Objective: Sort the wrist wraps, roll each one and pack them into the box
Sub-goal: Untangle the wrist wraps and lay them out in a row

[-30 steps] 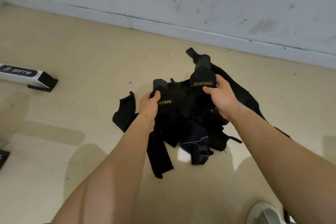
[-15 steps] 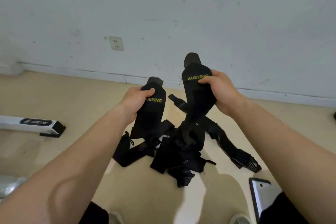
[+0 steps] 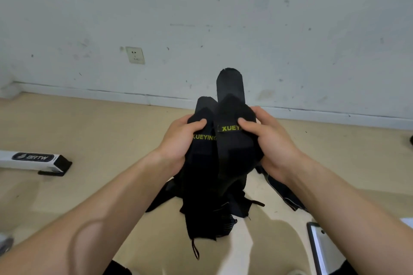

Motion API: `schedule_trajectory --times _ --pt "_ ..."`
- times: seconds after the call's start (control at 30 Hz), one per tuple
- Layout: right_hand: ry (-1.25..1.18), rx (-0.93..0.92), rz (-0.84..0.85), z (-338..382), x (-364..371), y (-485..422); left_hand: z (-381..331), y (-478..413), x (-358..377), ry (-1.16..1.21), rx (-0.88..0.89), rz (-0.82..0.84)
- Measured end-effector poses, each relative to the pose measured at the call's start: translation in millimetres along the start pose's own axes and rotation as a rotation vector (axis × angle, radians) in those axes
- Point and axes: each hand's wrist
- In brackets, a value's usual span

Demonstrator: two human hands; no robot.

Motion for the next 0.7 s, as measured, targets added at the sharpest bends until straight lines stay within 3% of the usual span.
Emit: schedule_trajectory --times 0.17,0.4,0.7 --pt "0.045 0.009 -0.024 -3.5 -6.4 -11.1 -3.9 -2.8 0.9 0.114 0.018 -0.039" --pt "0.067 -0.023 0.12 -15.1 5.1 -13.3 -2.8 6.7 16.3 0.296 -0.016 0.002" --pt "0.172 -0.089 -0.015 -24.0 17.3 -11.9 -3.8 18.8 22.2 0.351 -0.116 0.064"
Point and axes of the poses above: each hand's wrist, its own y-axis away from the middle knuckle, its own x-axis out of the palm, z = x × y, and after that the axes turned 8 degrees about -y, right-handed
